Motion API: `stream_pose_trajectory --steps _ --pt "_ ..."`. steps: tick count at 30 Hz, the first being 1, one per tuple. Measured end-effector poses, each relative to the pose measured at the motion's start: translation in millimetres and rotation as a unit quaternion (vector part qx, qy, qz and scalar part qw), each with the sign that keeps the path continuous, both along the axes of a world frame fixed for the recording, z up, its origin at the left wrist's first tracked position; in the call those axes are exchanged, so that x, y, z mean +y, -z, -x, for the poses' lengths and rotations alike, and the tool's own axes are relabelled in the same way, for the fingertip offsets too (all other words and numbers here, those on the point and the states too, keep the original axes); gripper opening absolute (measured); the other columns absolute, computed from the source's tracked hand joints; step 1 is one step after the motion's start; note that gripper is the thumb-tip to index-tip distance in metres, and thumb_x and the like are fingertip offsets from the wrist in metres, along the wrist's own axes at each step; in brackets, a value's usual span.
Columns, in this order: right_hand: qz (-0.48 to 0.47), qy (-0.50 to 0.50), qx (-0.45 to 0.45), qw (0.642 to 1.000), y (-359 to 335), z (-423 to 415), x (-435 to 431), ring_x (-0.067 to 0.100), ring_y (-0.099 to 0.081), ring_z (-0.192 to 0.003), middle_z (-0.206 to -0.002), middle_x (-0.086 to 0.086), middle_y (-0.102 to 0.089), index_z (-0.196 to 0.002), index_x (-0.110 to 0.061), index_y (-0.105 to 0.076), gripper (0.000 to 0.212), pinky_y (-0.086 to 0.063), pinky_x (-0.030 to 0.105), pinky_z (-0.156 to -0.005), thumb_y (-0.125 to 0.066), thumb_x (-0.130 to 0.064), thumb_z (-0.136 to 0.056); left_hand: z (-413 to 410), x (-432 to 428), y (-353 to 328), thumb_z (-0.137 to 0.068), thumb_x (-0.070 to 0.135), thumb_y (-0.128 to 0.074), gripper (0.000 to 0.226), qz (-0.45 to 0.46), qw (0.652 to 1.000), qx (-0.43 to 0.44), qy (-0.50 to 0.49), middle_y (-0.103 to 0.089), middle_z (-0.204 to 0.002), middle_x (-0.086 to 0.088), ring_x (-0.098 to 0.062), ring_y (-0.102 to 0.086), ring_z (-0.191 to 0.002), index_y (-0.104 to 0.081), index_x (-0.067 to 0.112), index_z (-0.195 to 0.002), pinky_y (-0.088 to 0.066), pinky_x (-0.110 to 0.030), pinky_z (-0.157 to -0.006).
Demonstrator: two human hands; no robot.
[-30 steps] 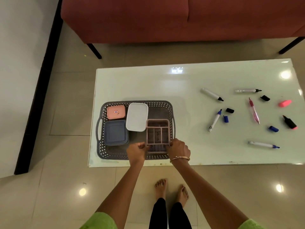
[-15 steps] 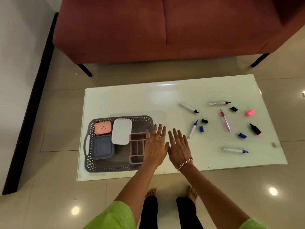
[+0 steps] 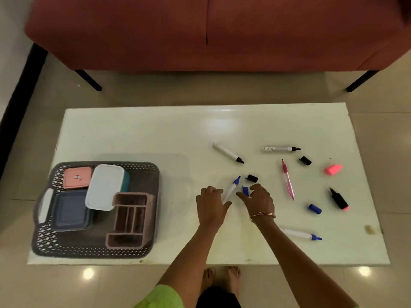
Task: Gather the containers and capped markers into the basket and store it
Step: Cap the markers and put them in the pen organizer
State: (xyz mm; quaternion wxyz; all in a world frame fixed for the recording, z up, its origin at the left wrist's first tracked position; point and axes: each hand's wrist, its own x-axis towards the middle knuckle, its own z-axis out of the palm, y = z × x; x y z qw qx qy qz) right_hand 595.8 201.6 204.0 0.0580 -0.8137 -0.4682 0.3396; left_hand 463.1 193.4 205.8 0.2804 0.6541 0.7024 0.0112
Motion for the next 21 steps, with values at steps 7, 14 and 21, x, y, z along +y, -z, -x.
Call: stream_pose_trajectory --steps 7,14,21 --pt "-0.03 0.02 0.019 0.999 17.0 -6.3 7.5 0.031 -0.06 -0.085 -0.096 0.016 -0.065 -0.094 -0.004 -0.06 0.024 -0.039 0.028 -0.066 -0.068 -0.019 -0.077 -8.9 9.0 18.8 -0.088 0.028 -0.059 0.022 0.008 0.999 -0.036 -0.011 -0.061 -0.102 -0.005 -0.022 -0.055 -0.094 -0.057 0.013 -0.103 -0.043 -0.032 -0.076" --pt "-0.067 -0.019 0.143 0.987 -17.7 -23.4 12.0 0.021 -0.063 -0.074 -0.092 0.018 -0.073 -0.094 -0.003 -0.069 0.026 -0.048 0.021 -0.074 -0.076 -0.005 -0.069 24.0 -0.2 -10.2 -0.089 0.014 -0.057 0.014 0.026 0.994 -0.104 -0.016 -0.064 -0.092 -0.011 -0.025 -0.059 -0.082 -0.063 0.008 -0.1 -0.047 -0.036 -0.071" --pt "-0.072 -0.133 0.162 0.975 -43.9 -17.0 17.9 0.03 -0.066 -0.087 -0.093 0.018 -0.073 -0.091 0.0 -0.071 0.022 -0.044 0.008 -0.077 -0.073 0.002 -0.069 34.8 -9.8 -33.1 -0.092 0.012 -0.052 0.019 0.021 0.992 -0.124 0.02 -0.063 -0.092 -0.011 -0.019 -0.054 -0.079 -0.065 0.008 -0.105 -0.04 -0.027 -0.069"
